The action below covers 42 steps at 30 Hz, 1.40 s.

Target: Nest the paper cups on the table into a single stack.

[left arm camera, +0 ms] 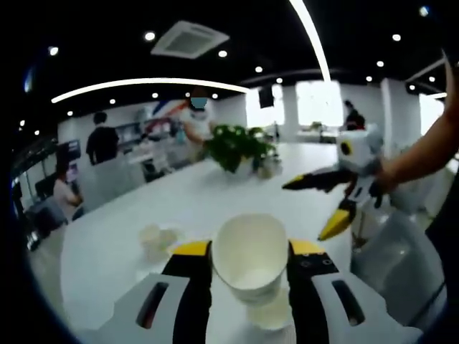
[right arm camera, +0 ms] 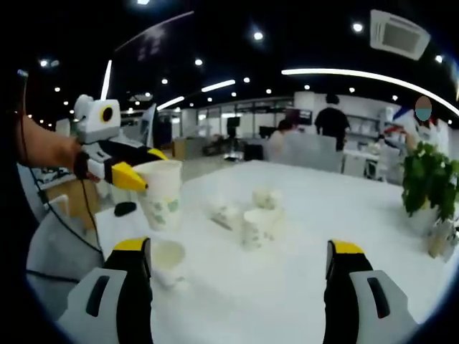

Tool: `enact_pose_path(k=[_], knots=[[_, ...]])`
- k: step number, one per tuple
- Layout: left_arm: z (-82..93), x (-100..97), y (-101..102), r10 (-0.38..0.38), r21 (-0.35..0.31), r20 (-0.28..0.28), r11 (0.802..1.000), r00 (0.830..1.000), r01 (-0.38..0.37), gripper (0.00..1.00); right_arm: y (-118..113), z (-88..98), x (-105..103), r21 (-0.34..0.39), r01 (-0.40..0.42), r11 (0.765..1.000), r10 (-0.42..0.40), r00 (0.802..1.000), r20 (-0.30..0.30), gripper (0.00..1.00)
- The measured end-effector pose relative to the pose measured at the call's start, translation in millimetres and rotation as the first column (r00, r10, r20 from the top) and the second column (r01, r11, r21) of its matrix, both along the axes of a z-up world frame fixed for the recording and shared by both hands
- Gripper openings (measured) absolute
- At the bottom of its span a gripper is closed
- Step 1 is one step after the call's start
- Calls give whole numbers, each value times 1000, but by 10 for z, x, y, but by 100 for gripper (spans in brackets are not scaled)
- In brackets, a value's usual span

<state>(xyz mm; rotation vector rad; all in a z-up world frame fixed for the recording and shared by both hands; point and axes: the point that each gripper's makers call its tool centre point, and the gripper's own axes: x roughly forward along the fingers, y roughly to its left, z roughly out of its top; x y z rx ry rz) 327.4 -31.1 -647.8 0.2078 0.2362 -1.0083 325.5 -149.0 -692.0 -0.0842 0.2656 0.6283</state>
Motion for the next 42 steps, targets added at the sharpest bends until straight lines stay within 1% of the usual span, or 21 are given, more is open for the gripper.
enact_pose_path(k=[5,7,13,17,22,23,27,31,33,34,36,42], knots=[[-18,3,-15,9,-8,-2,1000,1000,-9,39,-1,-14,-8,1,4,1000,-4,1000,-3,100],[-64,-9,-25,1,7,6,1000,1000,-1,39,0,-22,-7,2,3,1000,-3,1000,-4,100],[-225,-76,-14,8,-1,-15,1000,1000,-8,39,3,-16,2,9,5,1000,-5,1000,-4,100],[-360,-100,-16,14,14,-11,1000,1000,-14,39,19,-33,-6,12,0,1000,0,1000,-6,100],[-446,-93,-9,31,14,4,999,1000,-31,40,40,-52,-25,13,-4,1000,4,1000,-11,100],[-484,-91,-7,33,17,-9,999,999,-33,40,40,-58,-28,13,-3,1000,3,1000,-13,100],[-568,-121,-1,38,22,-23,999,999,-37,40,31,-65,-37,15,-1,1000,2,1000,-15,100],[-652,-147,6,38,27,-35,999,999,-37,40,22,-78,-55,15,0,1000,1,1000,-17,100],[-717,-140,10,40,44,-29,998,999,-39,41,17,-92,-59,17,1,1000,0,1000,-20,100],[-748,-139,7,38,48,-35,998,999,-36,41,15,-101,-62,16,2,1000,-1,1000,-21,100],[-777,-142,-2,40,32,-59,999,997,-38,41,19,-110,-70,17,2,1000,-1,1000,-23,100],[-868,-139,-9,41,42,-70,998,997,-38,40,35,-125,-89,19,-2,1000,3,1000,-25,100]])
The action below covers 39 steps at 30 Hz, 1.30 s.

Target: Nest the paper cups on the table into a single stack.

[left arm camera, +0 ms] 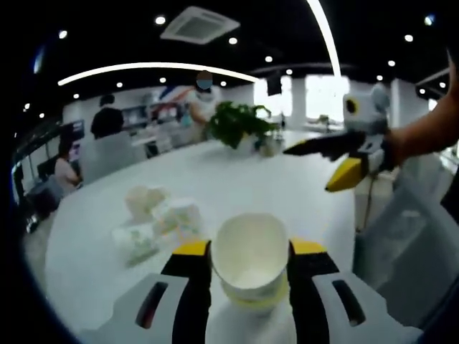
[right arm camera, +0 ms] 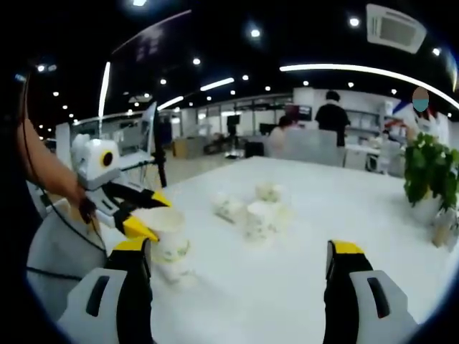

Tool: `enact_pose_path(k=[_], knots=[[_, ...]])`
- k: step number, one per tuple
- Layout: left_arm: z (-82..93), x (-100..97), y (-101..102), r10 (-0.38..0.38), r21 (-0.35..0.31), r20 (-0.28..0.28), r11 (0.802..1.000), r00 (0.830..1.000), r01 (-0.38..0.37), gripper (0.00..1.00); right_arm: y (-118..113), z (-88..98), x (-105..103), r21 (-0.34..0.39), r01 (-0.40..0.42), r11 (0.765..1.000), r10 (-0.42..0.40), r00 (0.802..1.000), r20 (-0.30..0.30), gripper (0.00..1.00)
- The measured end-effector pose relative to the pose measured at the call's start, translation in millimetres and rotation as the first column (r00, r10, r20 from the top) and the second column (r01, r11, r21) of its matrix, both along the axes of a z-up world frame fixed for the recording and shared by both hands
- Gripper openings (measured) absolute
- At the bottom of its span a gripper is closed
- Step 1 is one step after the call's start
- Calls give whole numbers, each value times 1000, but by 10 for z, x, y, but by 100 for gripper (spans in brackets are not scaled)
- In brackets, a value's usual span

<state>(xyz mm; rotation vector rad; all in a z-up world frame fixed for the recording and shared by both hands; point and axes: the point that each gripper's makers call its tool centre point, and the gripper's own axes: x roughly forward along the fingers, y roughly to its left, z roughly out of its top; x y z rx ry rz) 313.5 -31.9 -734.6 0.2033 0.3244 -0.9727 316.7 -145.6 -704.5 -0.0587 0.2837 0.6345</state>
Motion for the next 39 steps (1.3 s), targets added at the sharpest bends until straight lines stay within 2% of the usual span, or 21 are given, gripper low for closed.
enact_pose_path(k=[11,21,27,32,39], knots=[[-220,-44,21,-10,45,-26,999,1000,11,40,-17,-5,4,1,7,1000,-7,1000,1,100],[-328,-65,24,-13,62,-43,998,999,16,41,-30,-18,-13,-2,11,1000,-11,1000,-5,100],[-324,-52,4,-18,56,-45,998,999,20,43,-25,-13,-18,-1,11,1000,-11,1000,-6,100],[-317,-50,-10,-19,54,-43,998,999,21,49,-32,-24,-24,-2,11,1000,-12,1000,-6,100],[-160,-3,-1,-5,3,-47,1000,999,5,60,-60,-41,-30,-5,17,1000,-17,1000,-10,100]])
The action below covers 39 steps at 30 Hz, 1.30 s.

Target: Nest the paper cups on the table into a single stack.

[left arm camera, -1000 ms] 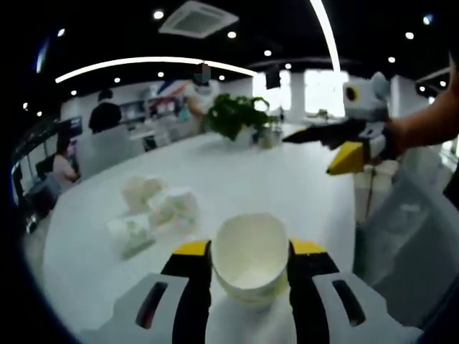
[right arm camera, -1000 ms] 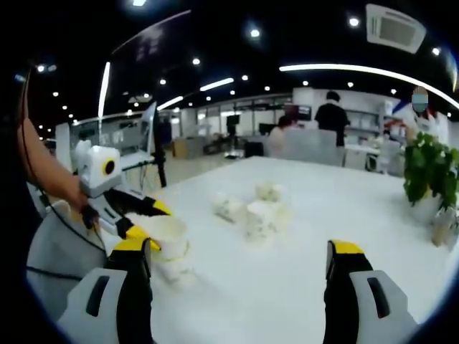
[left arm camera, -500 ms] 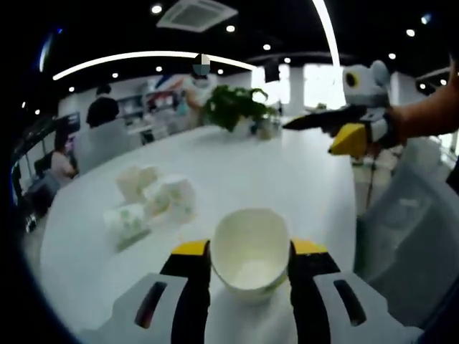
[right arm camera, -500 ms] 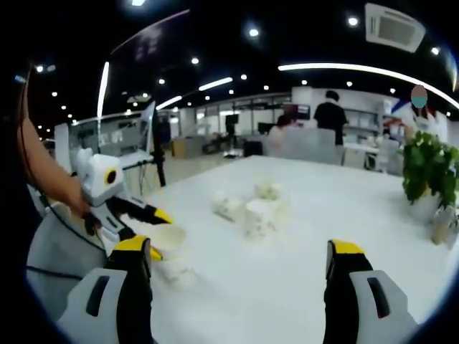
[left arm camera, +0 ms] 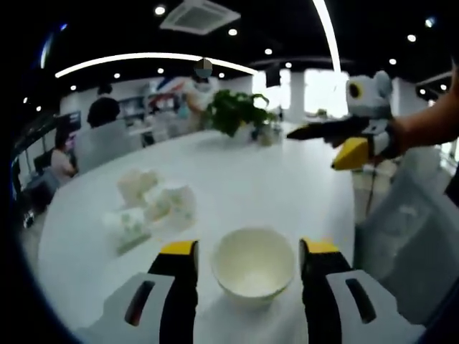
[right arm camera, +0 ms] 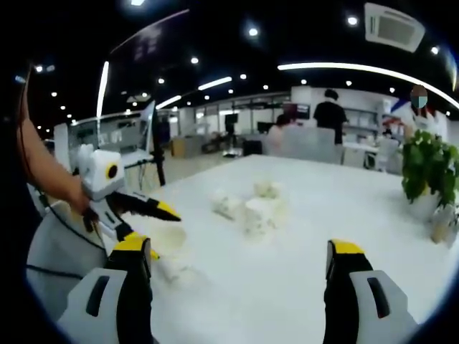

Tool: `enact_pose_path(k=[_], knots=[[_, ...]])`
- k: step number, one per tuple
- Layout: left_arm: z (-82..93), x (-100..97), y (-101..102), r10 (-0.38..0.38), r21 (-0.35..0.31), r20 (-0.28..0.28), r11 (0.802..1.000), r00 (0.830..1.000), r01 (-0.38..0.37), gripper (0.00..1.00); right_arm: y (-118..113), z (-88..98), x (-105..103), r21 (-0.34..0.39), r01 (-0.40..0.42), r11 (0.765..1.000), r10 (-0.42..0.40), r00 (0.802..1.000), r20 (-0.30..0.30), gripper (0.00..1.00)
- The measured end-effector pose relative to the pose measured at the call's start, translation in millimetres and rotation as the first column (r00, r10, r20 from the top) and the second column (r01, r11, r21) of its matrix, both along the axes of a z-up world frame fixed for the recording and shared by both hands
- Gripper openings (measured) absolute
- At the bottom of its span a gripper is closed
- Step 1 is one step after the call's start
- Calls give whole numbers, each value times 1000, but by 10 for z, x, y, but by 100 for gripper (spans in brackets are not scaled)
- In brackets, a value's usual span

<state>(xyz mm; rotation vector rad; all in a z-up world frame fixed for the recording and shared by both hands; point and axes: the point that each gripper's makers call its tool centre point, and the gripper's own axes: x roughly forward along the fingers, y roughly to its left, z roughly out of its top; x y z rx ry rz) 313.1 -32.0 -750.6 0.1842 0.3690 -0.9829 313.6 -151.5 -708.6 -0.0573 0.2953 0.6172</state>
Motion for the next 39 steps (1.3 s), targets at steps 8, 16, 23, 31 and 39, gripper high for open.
enact_pose_path(k=[8,16,23,31,39], knots=[[238,180,206,73,-64,3,995,997,-72,79,-36,4,16,1,7,1000,-7,1000,0,100],[309,306,509,123,-60,11,991,992,-122,88,-50,7,52,-1,11,1000,-11,1000,1,100],[233,284,761,136,-22,-6,990,991,-136,90,-57,51,99,-2,9,1000,-9,1000,7,100],[252,300,1103,186,-26,-8,982,983,-186,97,-88,49,134,-16,4,1000,-4,1000,5,100],[208,334,1303,228,-15,-18,974,974,-228,98,-93,30,151,-19,2,1000,-2,1000,-1,100]])
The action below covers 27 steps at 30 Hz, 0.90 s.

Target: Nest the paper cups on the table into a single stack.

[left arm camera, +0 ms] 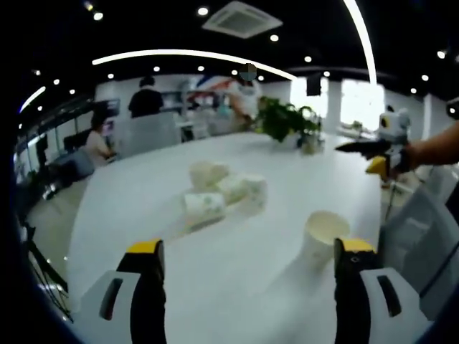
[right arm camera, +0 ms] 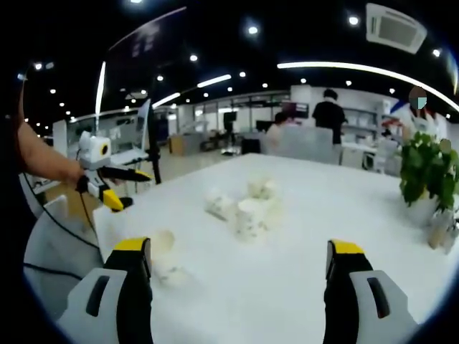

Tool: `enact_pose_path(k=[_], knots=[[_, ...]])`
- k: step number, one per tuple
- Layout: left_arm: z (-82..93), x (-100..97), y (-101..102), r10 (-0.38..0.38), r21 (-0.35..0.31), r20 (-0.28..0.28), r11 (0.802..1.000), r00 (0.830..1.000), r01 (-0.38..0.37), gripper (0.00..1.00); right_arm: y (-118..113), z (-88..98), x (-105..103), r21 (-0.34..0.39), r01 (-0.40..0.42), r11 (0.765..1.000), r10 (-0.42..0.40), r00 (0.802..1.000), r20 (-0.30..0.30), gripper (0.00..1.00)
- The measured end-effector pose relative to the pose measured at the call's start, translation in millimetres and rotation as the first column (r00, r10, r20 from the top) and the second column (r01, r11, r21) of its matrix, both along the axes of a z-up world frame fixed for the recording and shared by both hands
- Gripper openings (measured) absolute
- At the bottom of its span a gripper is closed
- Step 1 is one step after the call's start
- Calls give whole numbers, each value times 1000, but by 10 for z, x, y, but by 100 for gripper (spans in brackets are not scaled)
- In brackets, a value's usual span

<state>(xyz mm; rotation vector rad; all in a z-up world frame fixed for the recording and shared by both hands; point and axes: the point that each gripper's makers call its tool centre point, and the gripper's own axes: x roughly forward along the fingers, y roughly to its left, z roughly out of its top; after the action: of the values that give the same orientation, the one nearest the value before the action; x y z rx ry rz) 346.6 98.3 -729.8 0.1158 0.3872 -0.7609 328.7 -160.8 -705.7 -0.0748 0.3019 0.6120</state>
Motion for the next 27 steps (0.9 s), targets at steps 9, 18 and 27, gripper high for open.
enact_pose_path(k=[9,18,27], knots=[[23,35,5,13,-14,-6,1000,1000,-13,99,-41,-11,11,2,8,1000,-8,1000,-5,100],[28,94,2,4,2,-1,1000,1000,-4,99,-65,-14,15,5,15,1000,-15,1000,-4,100],[4,47,50,8,28,-16,1000,1000,-7,99,59,93,145,-67,-114,991,112,993,-36,100]])
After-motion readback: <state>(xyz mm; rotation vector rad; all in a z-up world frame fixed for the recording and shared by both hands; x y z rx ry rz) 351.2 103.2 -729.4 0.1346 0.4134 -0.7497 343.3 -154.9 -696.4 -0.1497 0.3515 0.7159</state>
